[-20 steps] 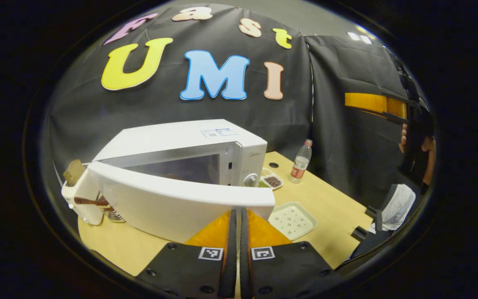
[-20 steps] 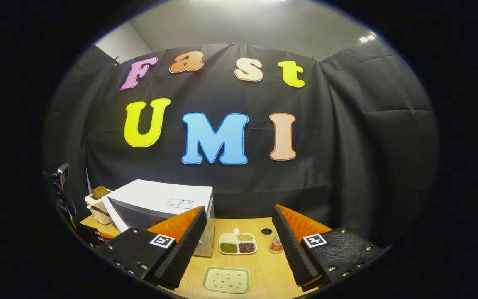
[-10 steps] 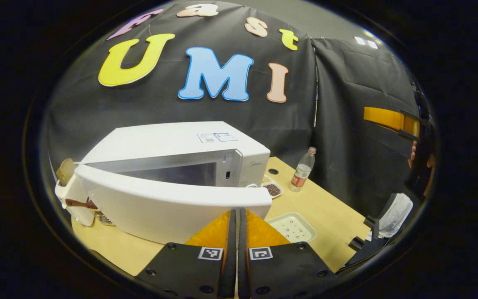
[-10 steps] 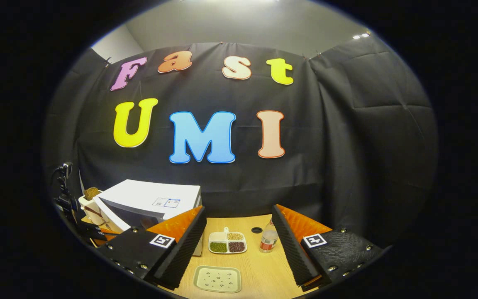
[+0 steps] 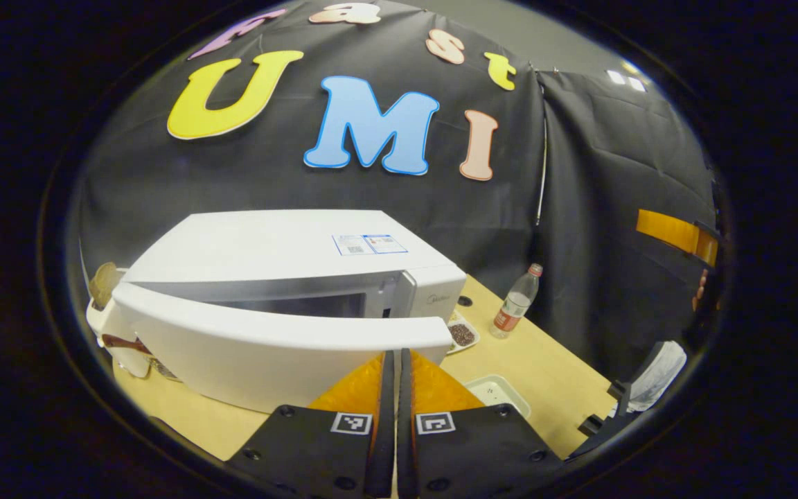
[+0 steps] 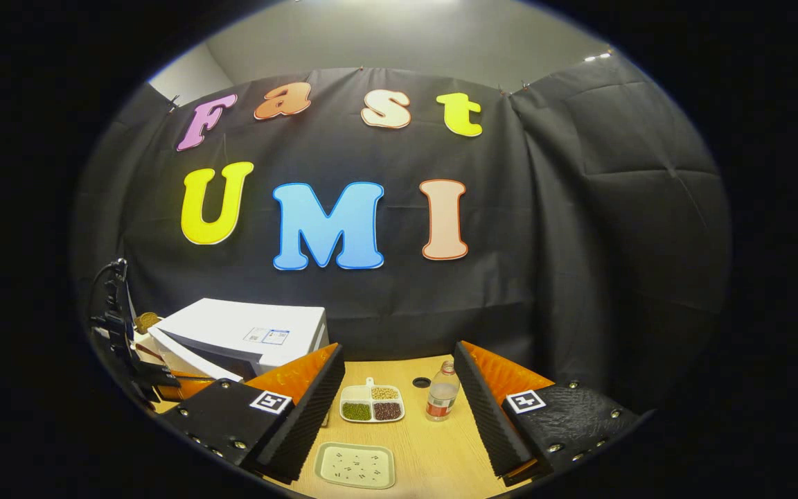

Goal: Open the microwave oven with the left hand, put the food in, and close the microwave oven.

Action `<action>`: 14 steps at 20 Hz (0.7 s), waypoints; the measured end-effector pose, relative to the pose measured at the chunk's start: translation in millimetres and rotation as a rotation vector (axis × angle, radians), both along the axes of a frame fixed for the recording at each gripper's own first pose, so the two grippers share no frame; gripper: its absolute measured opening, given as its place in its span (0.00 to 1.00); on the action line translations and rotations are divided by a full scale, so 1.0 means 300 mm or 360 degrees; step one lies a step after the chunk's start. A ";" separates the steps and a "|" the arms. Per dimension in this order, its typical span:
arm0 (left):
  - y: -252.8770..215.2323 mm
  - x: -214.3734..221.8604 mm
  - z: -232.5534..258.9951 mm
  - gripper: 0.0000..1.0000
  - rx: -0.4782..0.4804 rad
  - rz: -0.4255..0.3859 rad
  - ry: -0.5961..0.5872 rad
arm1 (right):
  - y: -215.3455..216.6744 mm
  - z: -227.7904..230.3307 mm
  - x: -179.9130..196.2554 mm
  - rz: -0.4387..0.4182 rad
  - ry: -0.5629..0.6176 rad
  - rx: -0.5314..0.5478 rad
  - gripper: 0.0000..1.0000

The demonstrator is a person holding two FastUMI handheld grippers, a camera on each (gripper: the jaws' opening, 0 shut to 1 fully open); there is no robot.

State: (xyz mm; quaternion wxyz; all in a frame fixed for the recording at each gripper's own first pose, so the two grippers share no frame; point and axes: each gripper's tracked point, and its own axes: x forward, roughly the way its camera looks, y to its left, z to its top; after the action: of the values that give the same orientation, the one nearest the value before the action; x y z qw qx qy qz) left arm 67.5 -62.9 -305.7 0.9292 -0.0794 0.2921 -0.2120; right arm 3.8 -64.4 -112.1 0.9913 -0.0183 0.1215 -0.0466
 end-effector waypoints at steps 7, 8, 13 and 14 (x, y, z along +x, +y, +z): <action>-0.019 0.091 -0.023 0.09 -0.0023 0.0029 0.0032 | -0.018 0.003 0.024 -0.0003 -0.0005 -0.0021 0.97; -0.018 0.098 -0.025 0.09 -0.0023 0.0031 0.0032 | -0.019 0.002 0.024 -0.0006 -0.0005 -0.0021 0.97; -0.026 0.139 -0.039 0.10 -0.0030 0.0042 0.0046 | -0.031 0.004 0.076 -0.0021 -0.0023 -0.0023 0.97; -0.029 0.147 -0.044 0.09 -0.0030 0.0046 0.0047 | -0.032 0.000 0.077 -0.0022 -0.0024 -0.0021 0.97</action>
State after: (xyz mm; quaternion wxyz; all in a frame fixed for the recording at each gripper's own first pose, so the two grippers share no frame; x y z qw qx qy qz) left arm 111.7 -71.6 -318.8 0.9270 -0.0953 0.3025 -0.2002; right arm 27.0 -74.1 -112.0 0.9917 -0.0236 0.1137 -0.0543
